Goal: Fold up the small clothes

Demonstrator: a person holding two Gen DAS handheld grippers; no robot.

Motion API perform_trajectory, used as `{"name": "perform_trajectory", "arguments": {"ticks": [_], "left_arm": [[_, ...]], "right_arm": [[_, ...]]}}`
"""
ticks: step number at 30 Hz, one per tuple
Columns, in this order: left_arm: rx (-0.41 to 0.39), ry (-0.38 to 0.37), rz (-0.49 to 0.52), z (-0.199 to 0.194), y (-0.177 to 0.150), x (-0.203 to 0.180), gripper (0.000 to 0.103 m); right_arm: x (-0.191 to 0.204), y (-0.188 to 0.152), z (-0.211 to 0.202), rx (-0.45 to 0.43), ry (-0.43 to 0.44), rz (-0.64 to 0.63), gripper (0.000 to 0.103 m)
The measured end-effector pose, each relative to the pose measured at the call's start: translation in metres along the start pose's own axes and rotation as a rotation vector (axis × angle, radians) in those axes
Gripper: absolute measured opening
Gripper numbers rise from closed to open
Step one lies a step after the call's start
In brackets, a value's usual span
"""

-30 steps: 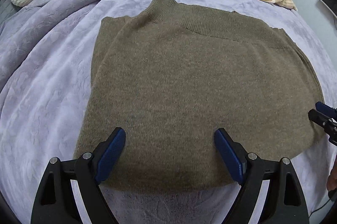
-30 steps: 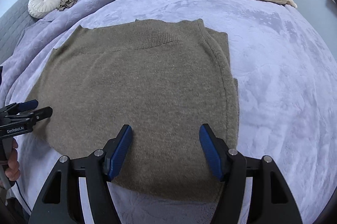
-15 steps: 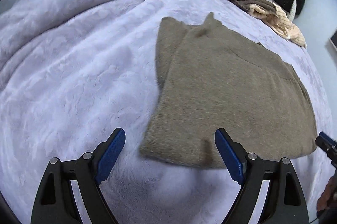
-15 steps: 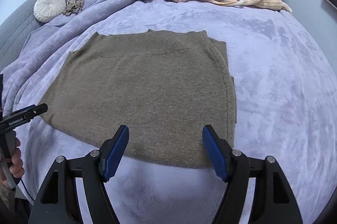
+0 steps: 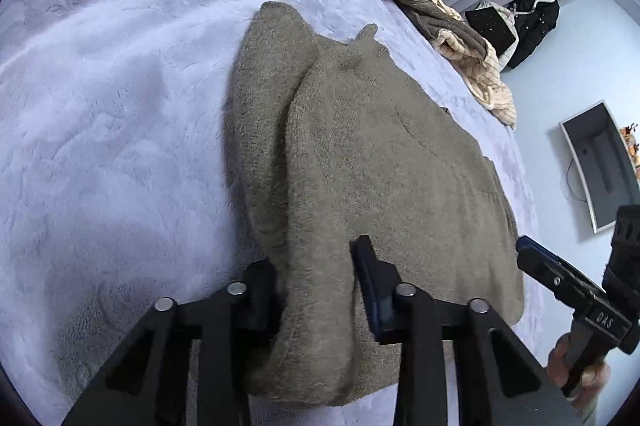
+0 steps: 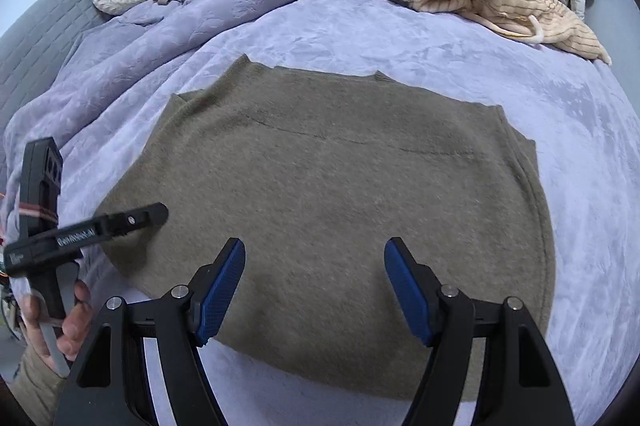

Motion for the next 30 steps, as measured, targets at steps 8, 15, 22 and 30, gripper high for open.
{"name": "perform_trajectory", "arguments": {"ticks": [8, 15, 22, 30], "left_arm": [[-0.030, 0.034, 0.014, -0.003, -0.002, -0.005, 0.030], [-0.035, 0.094, 0.064, -0.003, -0.003, -0.011, 0.030], [-0.034, 0.119, 0.083, 0.002, -0.003, -0.014, 0.030], [-0.045, 0.127, 0.082, 0.005, -0.006, -0.017, 0.030]], "right_arm": [[0.064, 0.094, 0.056, 0.090, 0.157, 0.011, 0.081], [0.110, 0.136, 0.115, 0.193, 0.127, 0.004, 0.081], [0.139, 0.148, 0.156, 0.291, 0.087, -0.005, 0.086], [0.168, 0.144, 0.183, 0.342, -0.101, -0.169, 0.072]]}}
Point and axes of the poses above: each gripper's, at about its wrist camera, not at the fingertips, and z roughly the way its jaws point, x to its left, y to its top, the point moved 5 cm from there along z, roughly the way its jaws point, and after that the axes turned 6 degrees about x, right-handed, at the moved point
